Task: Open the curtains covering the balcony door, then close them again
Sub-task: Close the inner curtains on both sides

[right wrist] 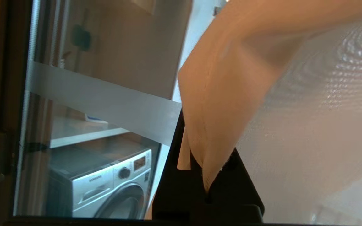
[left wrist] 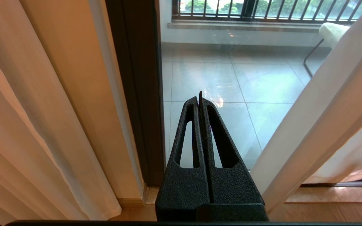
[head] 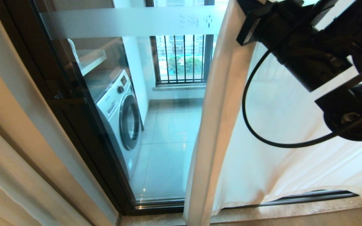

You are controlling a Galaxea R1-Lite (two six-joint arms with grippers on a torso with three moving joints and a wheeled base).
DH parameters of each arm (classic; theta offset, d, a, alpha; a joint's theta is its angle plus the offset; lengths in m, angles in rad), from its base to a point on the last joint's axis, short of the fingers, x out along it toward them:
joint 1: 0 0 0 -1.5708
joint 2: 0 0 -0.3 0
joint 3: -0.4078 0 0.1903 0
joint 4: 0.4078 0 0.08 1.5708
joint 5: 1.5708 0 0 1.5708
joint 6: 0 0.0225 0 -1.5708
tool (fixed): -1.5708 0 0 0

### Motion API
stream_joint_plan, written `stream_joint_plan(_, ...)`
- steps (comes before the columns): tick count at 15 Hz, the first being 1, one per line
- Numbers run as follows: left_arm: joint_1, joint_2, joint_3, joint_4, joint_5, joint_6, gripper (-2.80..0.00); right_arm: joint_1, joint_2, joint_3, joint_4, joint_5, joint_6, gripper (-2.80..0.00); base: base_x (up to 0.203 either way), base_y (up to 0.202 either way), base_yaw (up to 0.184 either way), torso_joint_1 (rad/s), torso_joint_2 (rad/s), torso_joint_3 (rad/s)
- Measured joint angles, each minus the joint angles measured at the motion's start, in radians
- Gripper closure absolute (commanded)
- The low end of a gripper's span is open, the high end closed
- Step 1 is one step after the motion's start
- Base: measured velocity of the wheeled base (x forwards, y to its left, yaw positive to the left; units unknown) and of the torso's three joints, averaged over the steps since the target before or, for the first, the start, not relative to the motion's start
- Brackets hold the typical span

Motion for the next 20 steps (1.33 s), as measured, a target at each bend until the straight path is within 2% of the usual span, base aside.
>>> stream_joint_plan(11,0.0,0.0,0.0,0.0,0.0,0.0,0.0,0.2,0.204,-0.194,0.006,0.0,-0.068,0.0,0.0,0.0,0.0,0.0,0.0,0.0)
stream_joint_plan(20,0.0,0.0,0.0,0.0,0.0,0.0,0.0,0.308,0.311,-0.302,0.023,0.001,-0.094,0.0,0.0,0.0,0.0,0.0,0.0,0.0)
